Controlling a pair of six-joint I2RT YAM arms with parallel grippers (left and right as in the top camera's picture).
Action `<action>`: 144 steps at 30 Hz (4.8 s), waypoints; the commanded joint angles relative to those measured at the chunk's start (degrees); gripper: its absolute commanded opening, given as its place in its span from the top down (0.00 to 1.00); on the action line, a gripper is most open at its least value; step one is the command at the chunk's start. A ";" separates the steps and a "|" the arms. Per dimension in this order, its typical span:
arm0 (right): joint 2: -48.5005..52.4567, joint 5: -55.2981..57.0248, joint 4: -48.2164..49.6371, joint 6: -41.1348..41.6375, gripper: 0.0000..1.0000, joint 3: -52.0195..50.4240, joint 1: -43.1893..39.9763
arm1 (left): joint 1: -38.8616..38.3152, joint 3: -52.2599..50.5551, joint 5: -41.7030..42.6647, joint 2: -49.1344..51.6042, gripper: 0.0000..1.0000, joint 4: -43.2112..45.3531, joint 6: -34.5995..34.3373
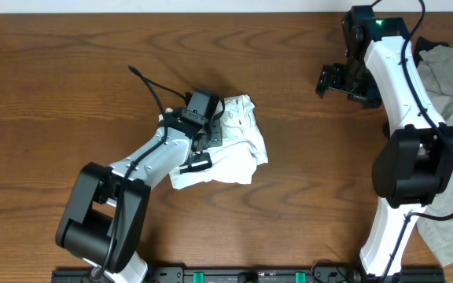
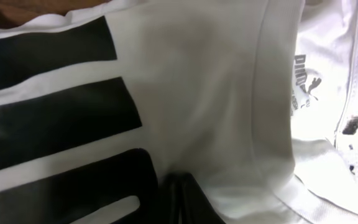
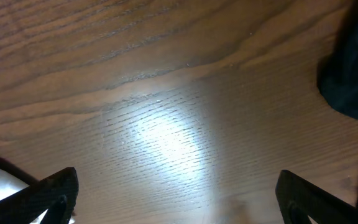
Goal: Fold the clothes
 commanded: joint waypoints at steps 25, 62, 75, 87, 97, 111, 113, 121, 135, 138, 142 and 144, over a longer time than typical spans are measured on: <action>-0.55 0.76 0.13 -0.20 0.01 0.63 -0.24 | 13.94 1.07 -6.73 17.84 0.94 18.75 0.00; -0.55 0.76 0.13 -0.17 0.01 0.63 -0.24 | 36.85 32.81 -12.28 36.24 0.94 13.33 -22.01; -0.55 0.76 0.13 -0.17 0.01 0.63 -0.26 | 38.95 33.81 -12.44 36.24 0.94 13.31 -39.30; -0.55 0.79 0.13 -0.17 0.01 0.63 -0.26 | 38.95 36.02 -12.46 36.59 0.94 13.11 -44.22; -0.55 0.76 0.13 -0.17 0.01 0.63 -0.26 | 38.95 36.17 -10.32 41.05 0.94 15.54 -49.57; -0.55 0.76 0.13 -0.17 0.01 0.63 -0.24 | 38.60 36.35 -10.69 41.83 0.94 18.25 -61.81; -0.55 0.76 0.11 -0.17 0.01 0.63 -0.24 | 38.27 36.35 -10.69 42.58 0.94 20.02 -61.81; -0.55 0.79 0.13 -0.17 0.01 0.63 -0.24 | 37.40 36.37 -7.85 45.88 0.94 25.81 -61.66; -0.55 0.76 0.11 -0.17 0.01 0.63 -0.24 | 34.42 36.37 -7.80 45.97 0.94 24.50 -63.84; -0.55 0.76 0.13 -0.17 0.01 0.63 -0.24 | 33.42 36.37 -11.67 45.99 0.94 24.13 -64.81; -0.55 0.76 0.13 -0.17 0.01 0.63 -0.24 | 33.20 36.37 -12.96 45.99 0.94 24.41 -64.76; -0.55 0.79 0.11 -0.20 0.01 0.63 -0.24 | 33.33 36.39 -11.91 45.97 0.94 25.29 -64.13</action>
